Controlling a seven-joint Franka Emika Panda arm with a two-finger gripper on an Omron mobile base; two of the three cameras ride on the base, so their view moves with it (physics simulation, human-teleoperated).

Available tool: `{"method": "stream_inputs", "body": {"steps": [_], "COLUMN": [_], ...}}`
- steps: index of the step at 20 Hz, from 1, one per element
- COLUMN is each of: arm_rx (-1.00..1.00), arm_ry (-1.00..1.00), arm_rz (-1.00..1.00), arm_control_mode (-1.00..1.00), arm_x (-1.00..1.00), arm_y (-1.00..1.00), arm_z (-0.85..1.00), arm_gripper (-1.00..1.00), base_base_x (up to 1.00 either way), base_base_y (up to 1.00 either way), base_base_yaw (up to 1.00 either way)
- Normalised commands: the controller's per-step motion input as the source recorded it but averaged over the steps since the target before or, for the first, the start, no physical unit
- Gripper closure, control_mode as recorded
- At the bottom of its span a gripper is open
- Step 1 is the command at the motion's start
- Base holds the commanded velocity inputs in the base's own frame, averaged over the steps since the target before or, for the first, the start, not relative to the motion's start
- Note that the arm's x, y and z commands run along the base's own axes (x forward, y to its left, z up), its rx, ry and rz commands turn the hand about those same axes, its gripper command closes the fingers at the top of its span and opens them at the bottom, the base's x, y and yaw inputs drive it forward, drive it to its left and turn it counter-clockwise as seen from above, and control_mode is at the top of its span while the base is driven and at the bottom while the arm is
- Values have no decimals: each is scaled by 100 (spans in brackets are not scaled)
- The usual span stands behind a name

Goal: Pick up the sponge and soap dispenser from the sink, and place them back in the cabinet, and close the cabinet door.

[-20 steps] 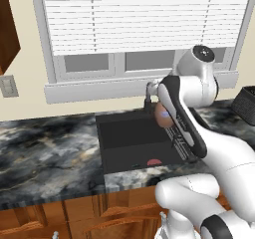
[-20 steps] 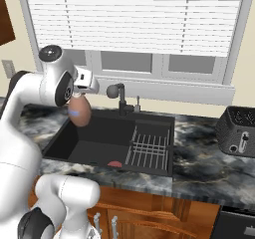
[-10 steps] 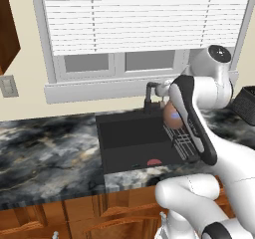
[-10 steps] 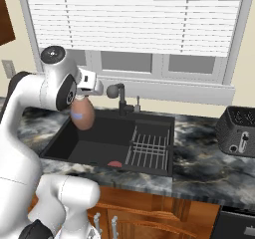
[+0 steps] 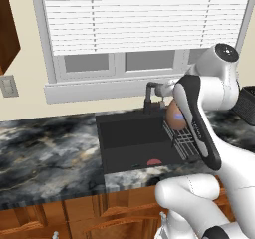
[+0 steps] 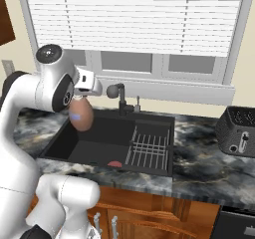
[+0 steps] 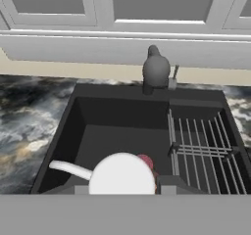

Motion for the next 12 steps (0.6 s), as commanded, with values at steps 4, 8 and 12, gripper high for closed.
{"method": "stream_inputs", "body": {"steps": [4, 8, 12], "arm_rx": [0, 0, 0], "arm_ry": [0, 0, 0], "arm_rz": [0, 0, 0], "arm_control_mode": [100, 100, 100], "arm_x": [0, 0, 0], "arm_y": [0, 0, 0], "arm_z": [0, 0, 0], "arm_gripper": [100, 100, 100], "base_base_x": [-28, -46, -47], "base_base_y": [0, 0, 4], "base_base_yaw": [0, 0, 0]}}
